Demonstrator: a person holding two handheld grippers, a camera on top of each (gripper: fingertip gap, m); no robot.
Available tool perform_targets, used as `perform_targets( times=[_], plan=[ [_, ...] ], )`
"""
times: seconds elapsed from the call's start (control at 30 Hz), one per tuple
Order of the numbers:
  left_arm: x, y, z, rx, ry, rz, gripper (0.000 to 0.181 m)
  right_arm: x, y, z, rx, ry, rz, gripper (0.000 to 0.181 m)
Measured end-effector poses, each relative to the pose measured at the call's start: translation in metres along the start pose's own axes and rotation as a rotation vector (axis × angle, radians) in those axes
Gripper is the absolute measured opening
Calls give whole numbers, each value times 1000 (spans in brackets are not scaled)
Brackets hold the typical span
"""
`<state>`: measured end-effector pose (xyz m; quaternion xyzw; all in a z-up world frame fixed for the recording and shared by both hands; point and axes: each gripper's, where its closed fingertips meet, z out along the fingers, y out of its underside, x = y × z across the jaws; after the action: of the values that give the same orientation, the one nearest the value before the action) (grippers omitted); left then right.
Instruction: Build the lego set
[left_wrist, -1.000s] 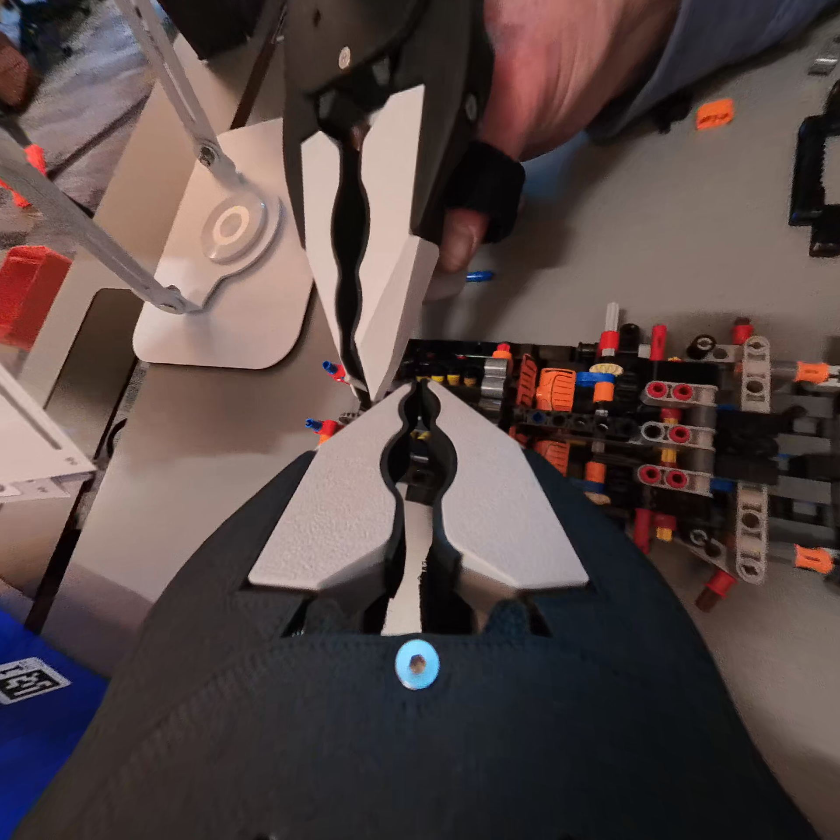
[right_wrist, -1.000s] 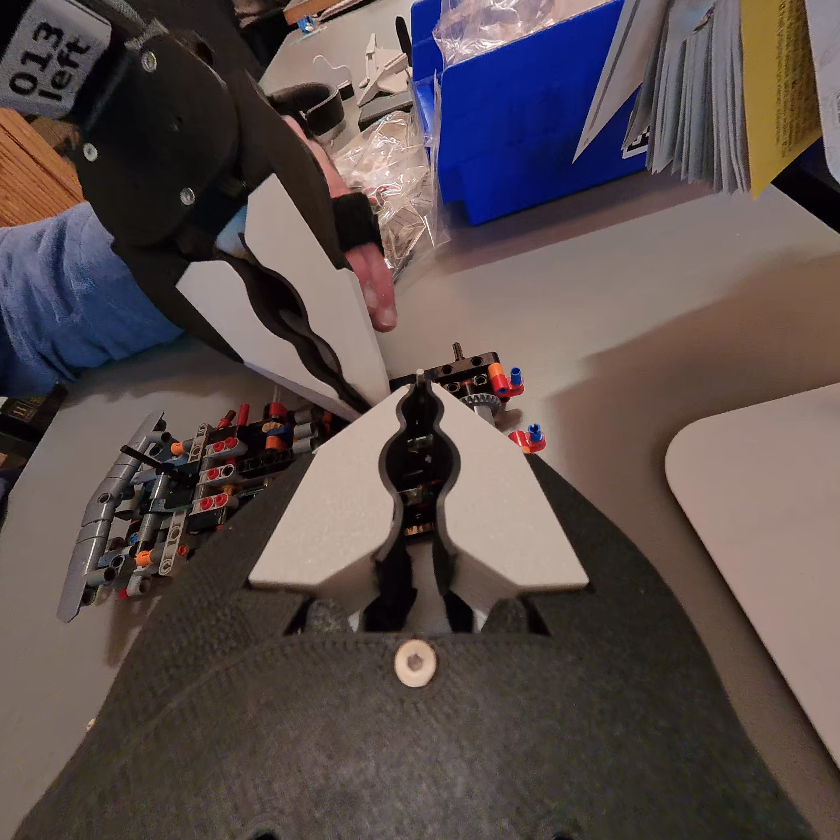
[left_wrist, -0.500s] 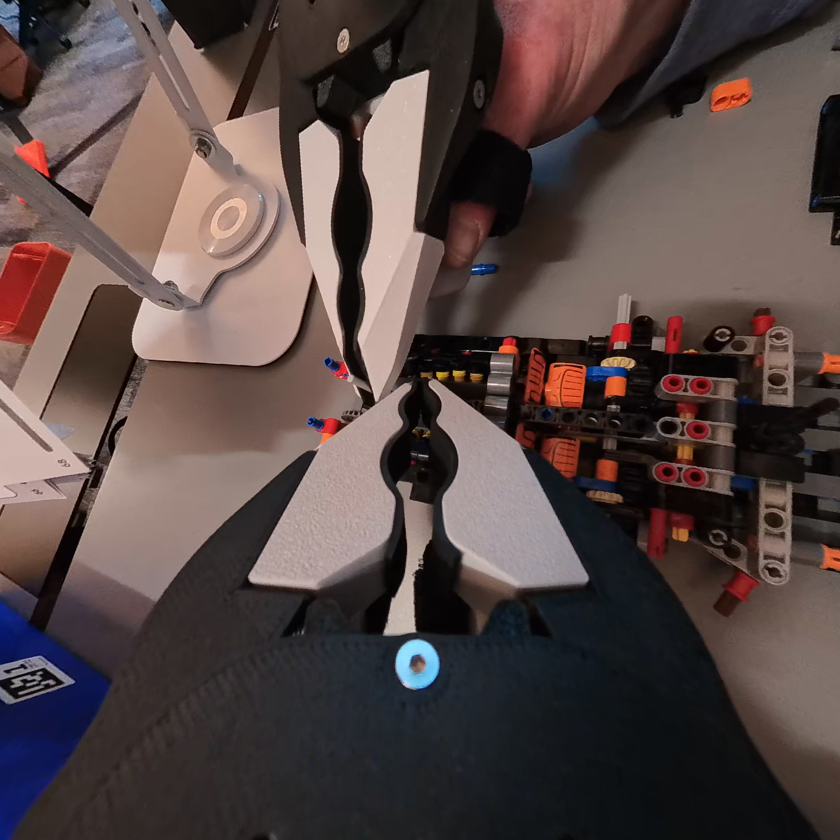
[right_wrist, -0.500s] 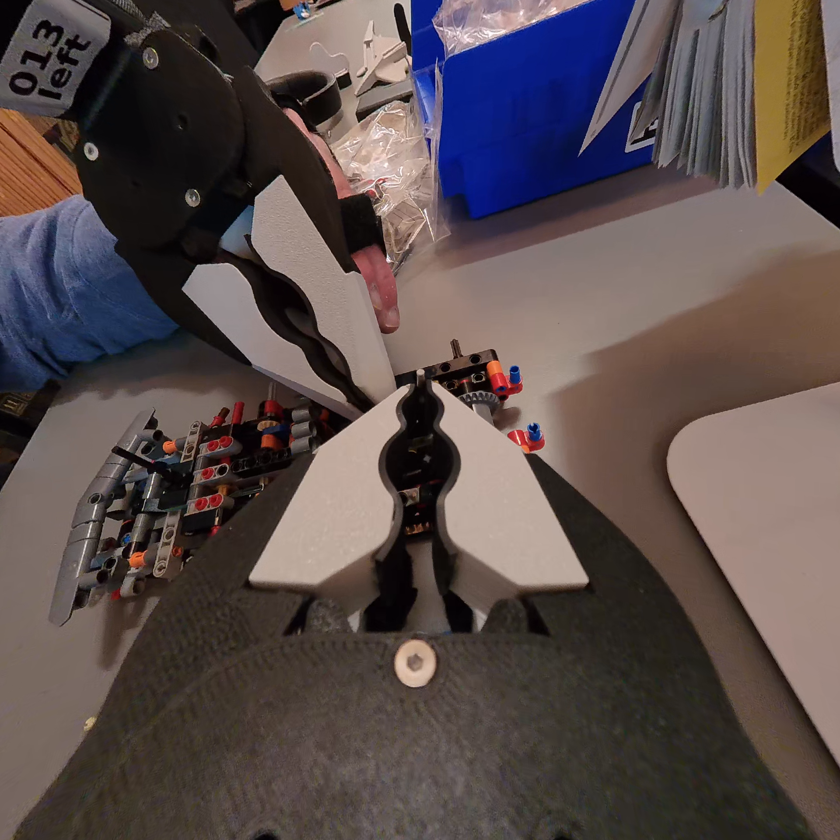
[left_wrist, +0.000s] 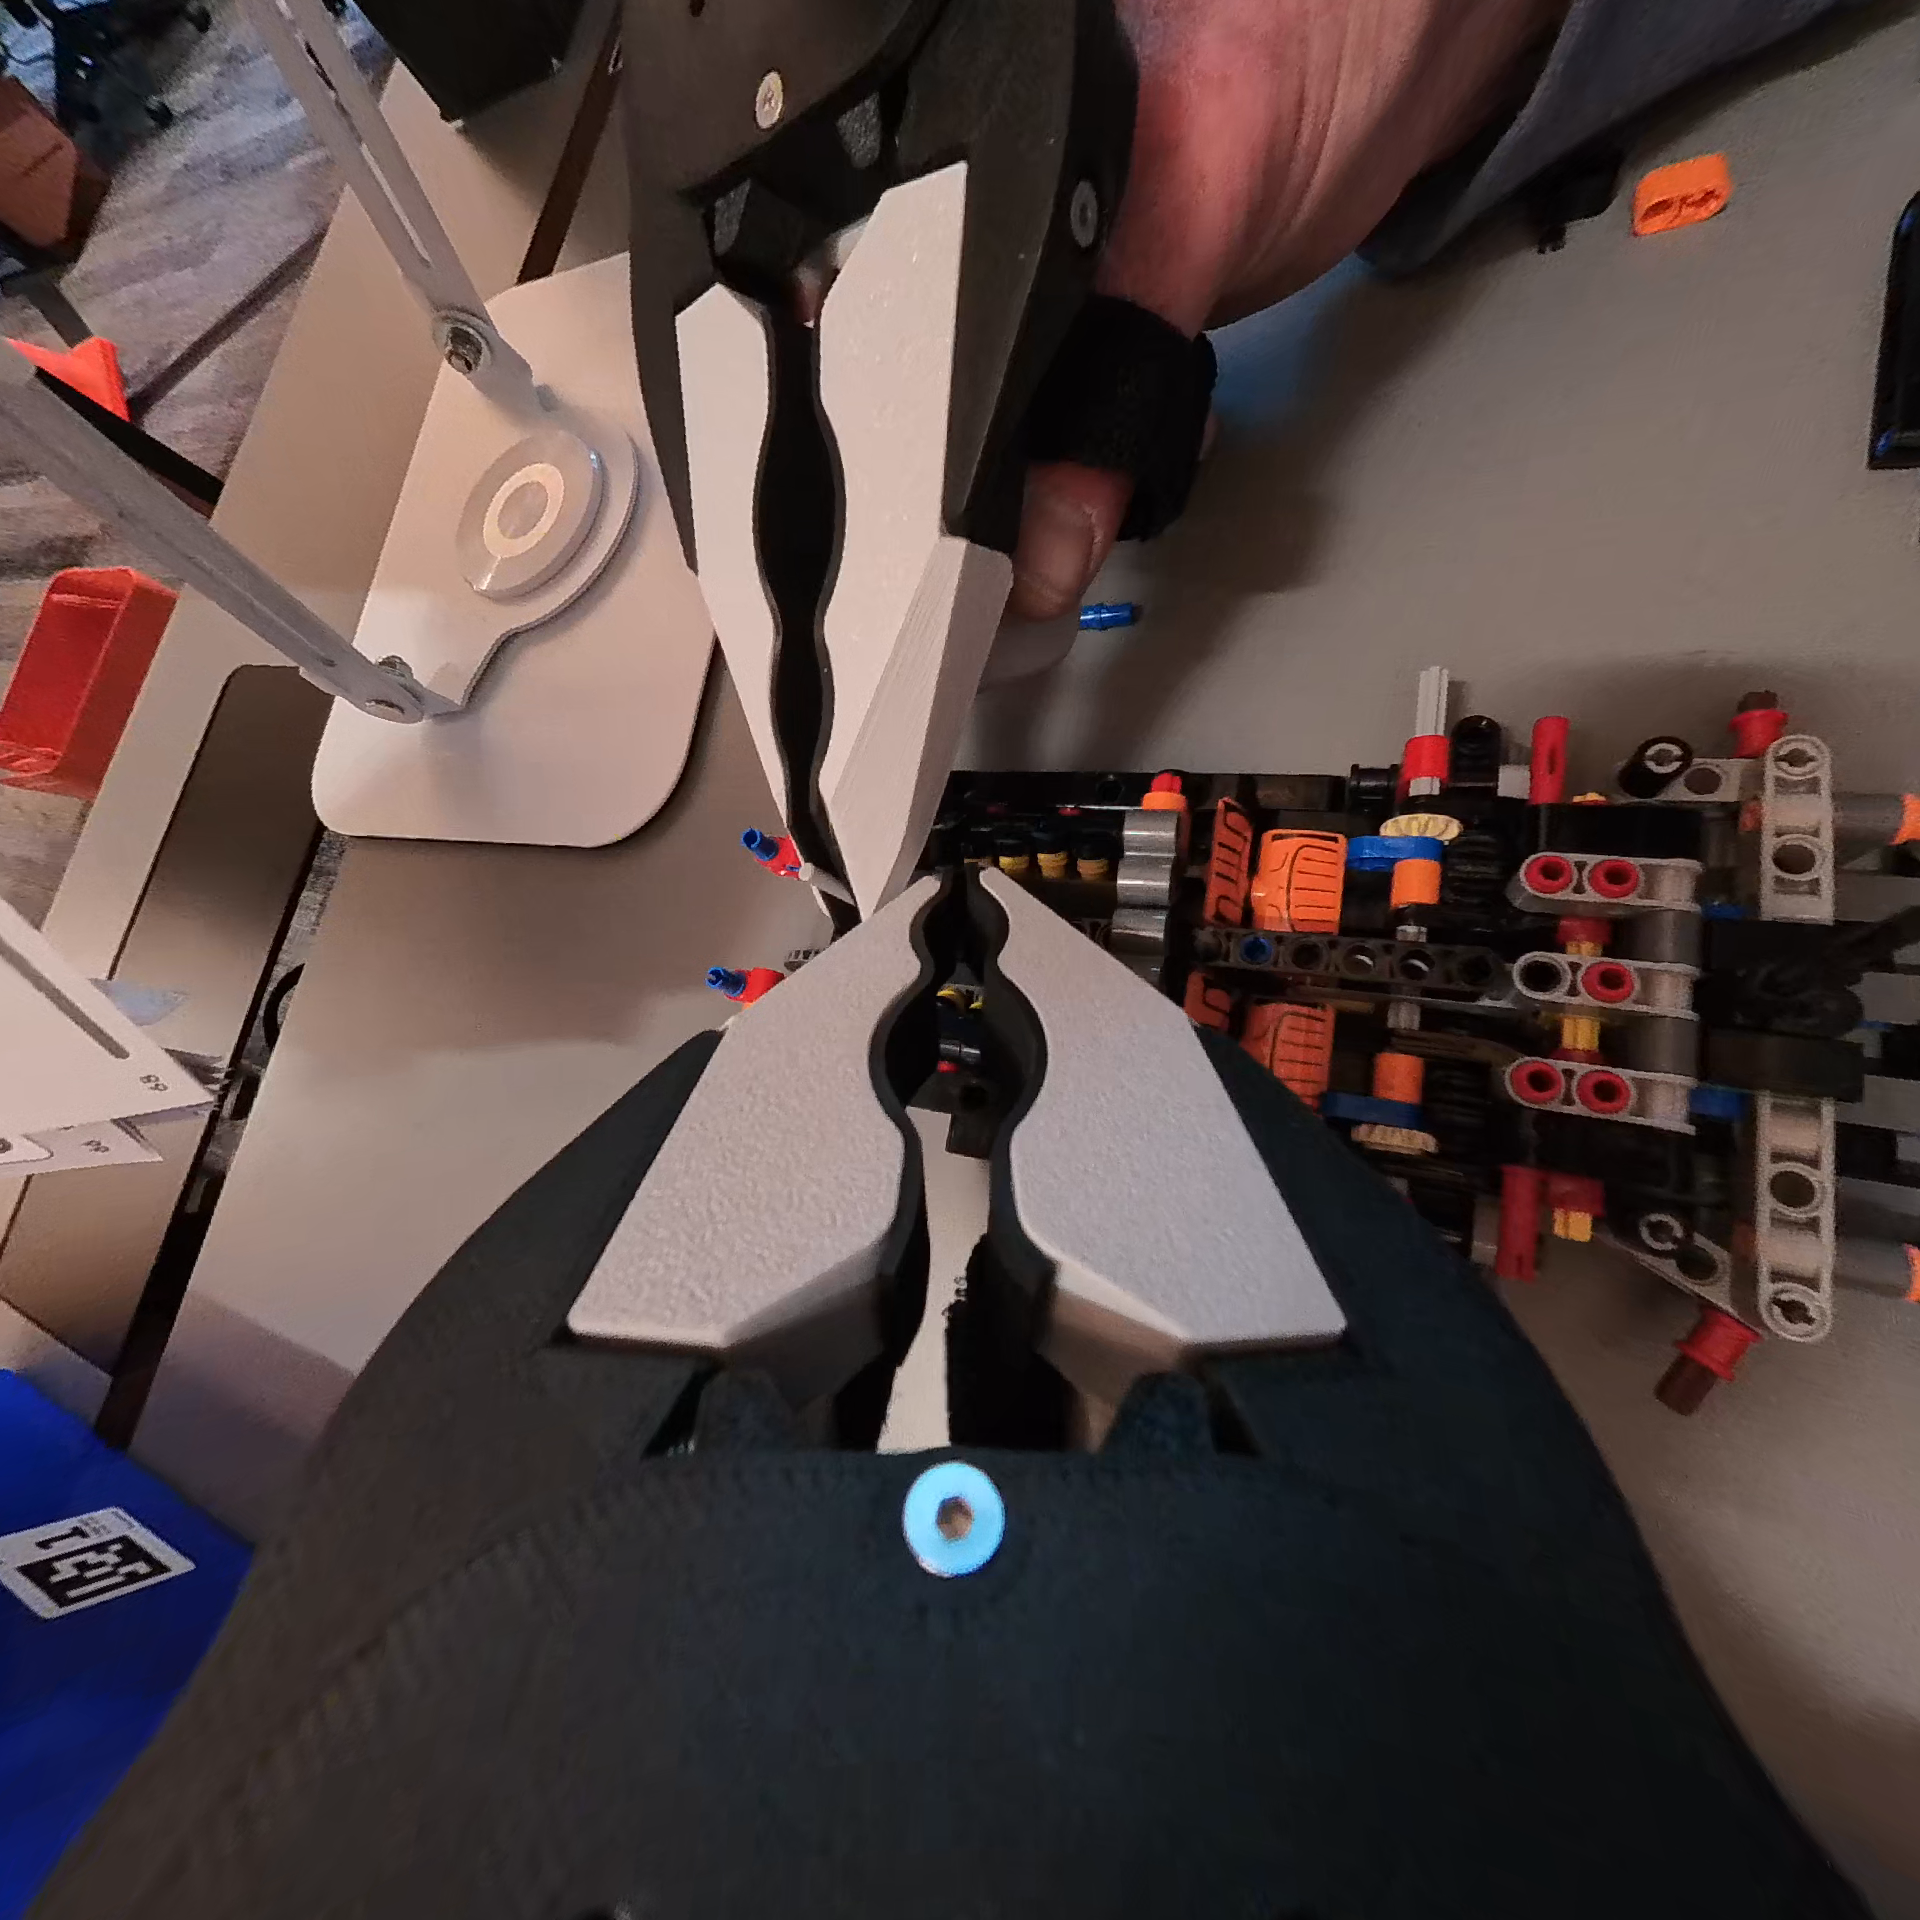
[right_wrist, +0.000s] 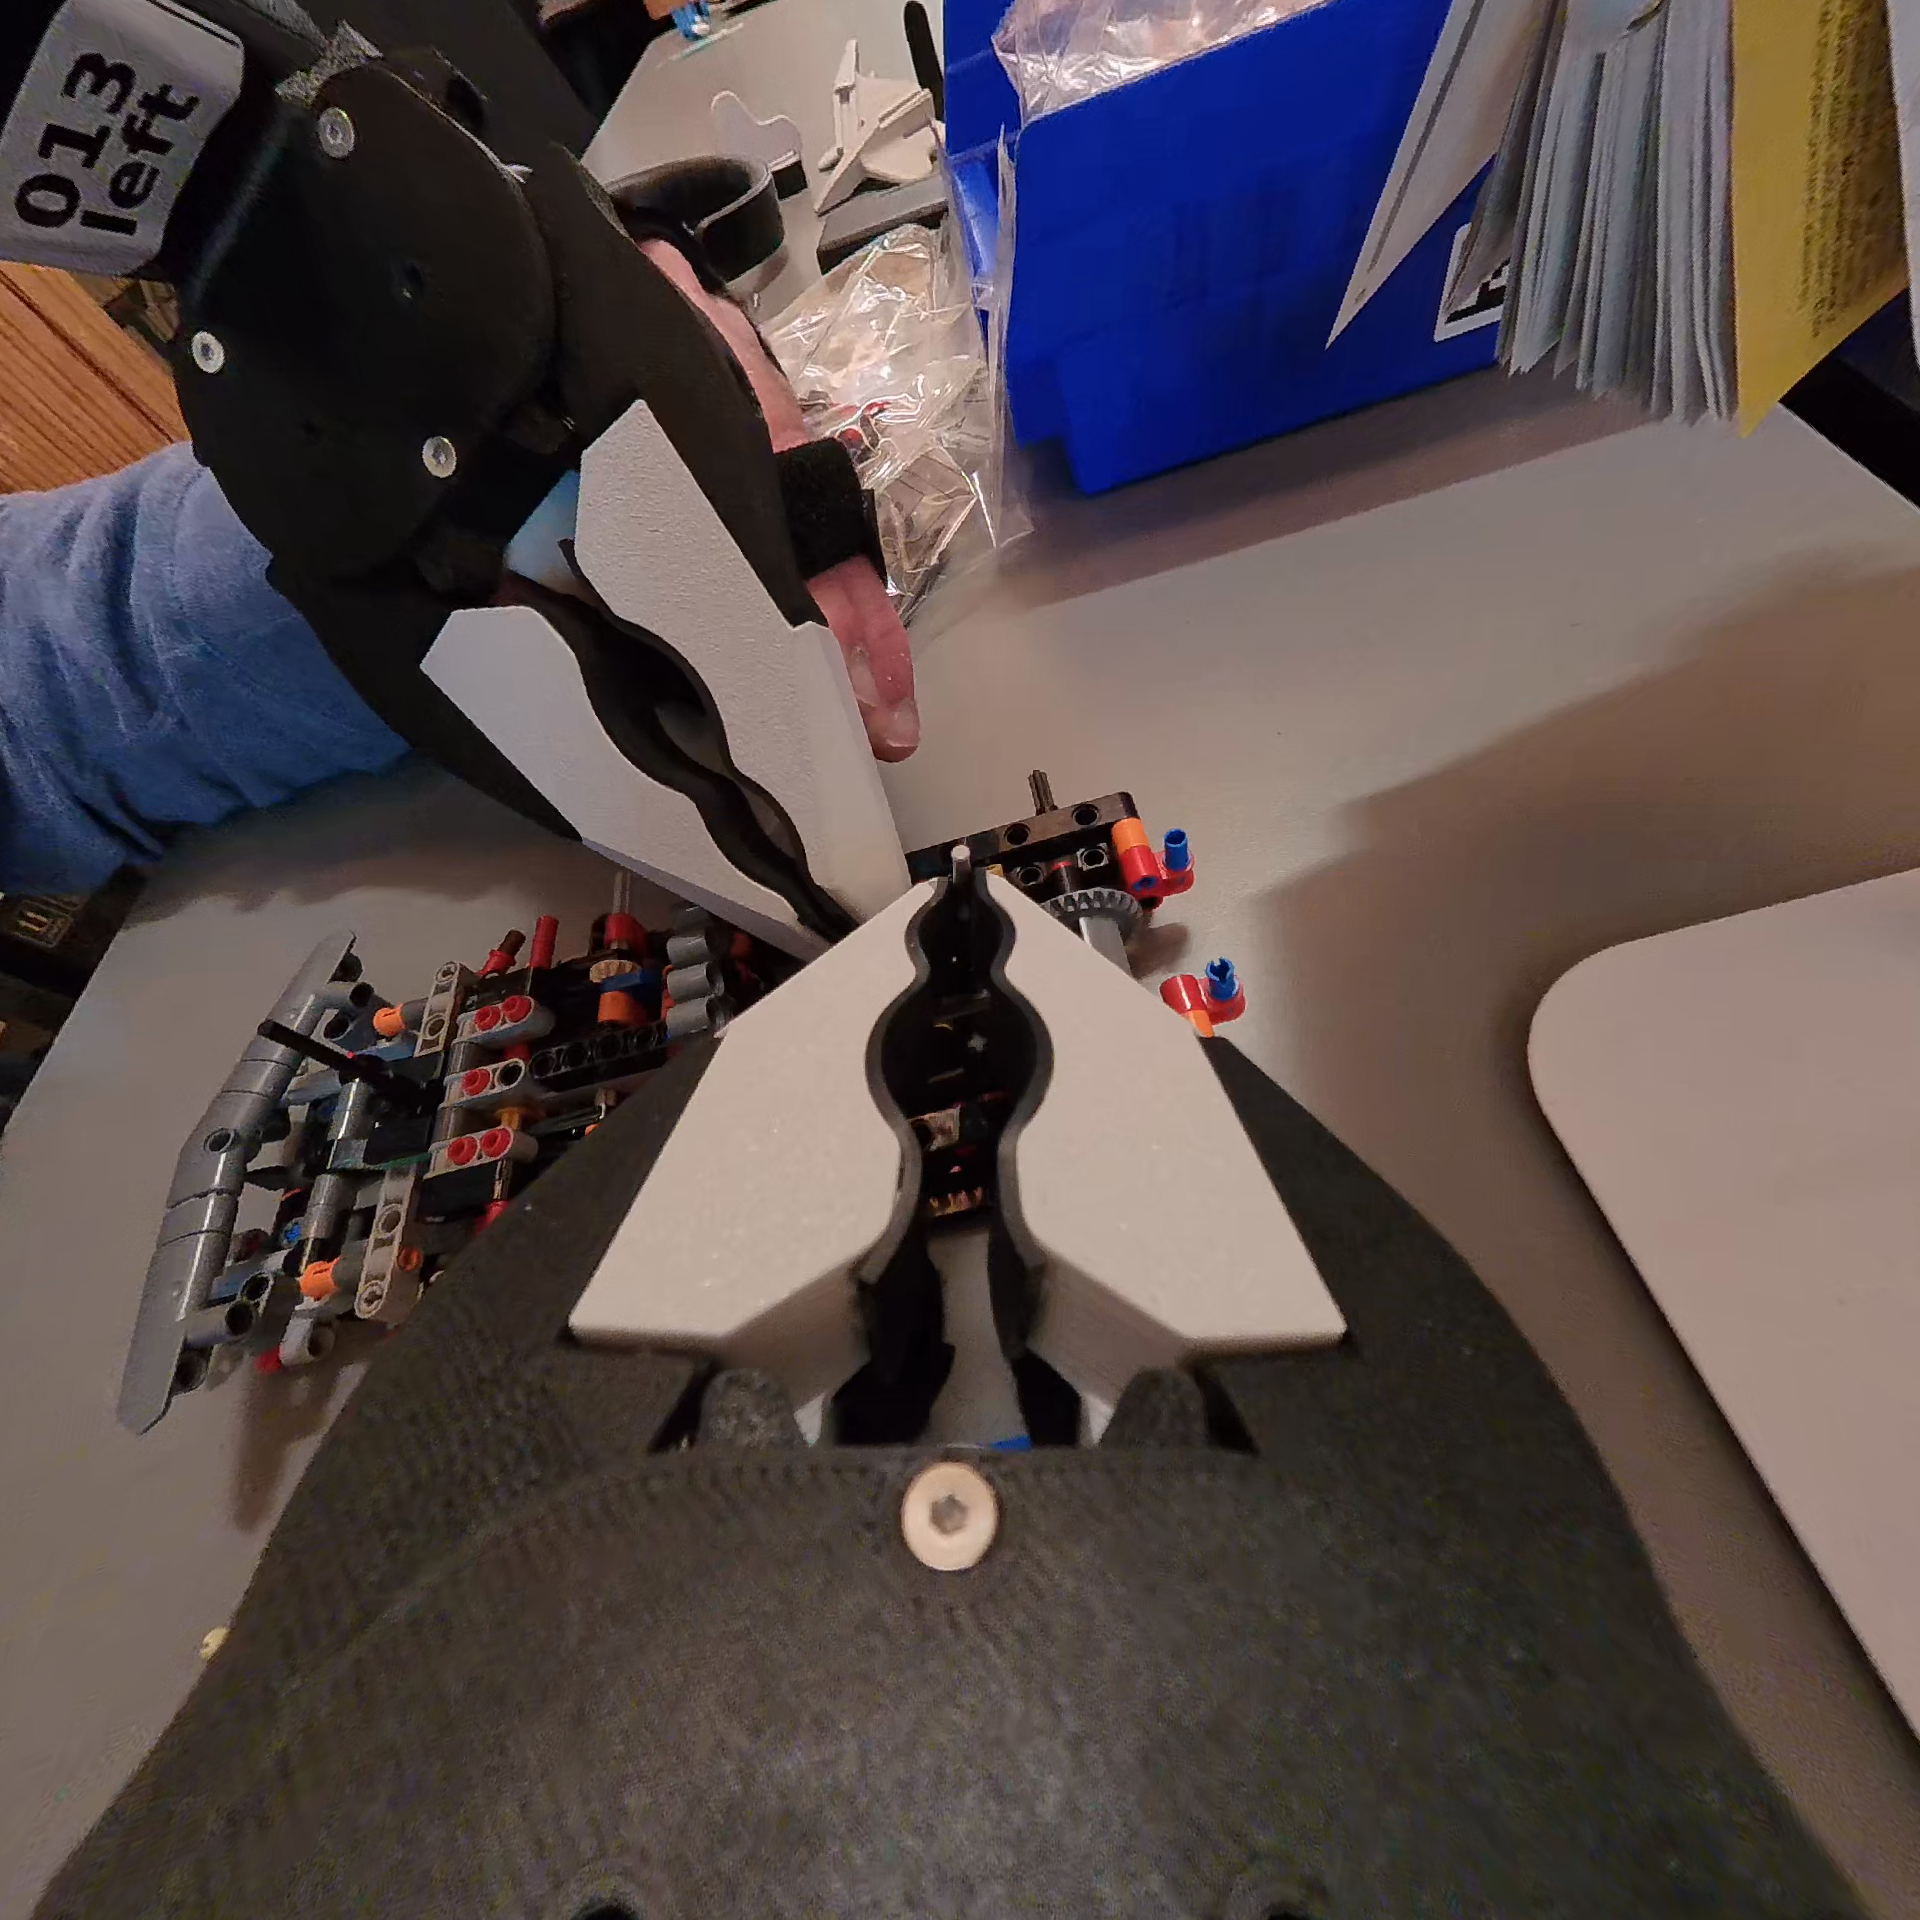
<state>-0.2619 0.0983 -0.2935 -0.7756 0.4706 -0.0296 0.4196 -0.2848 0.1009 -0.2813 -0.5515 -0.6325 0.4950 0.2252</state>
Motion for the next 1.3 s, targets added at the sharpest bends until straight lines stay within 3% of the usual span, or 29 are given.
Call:
perform_targets(
  times=[1.3],
  plan=[
    [11, 1, 3, 58, 57, -14, 0, -9, 3, 0, -6, -13, -56, 0]
  ],
)
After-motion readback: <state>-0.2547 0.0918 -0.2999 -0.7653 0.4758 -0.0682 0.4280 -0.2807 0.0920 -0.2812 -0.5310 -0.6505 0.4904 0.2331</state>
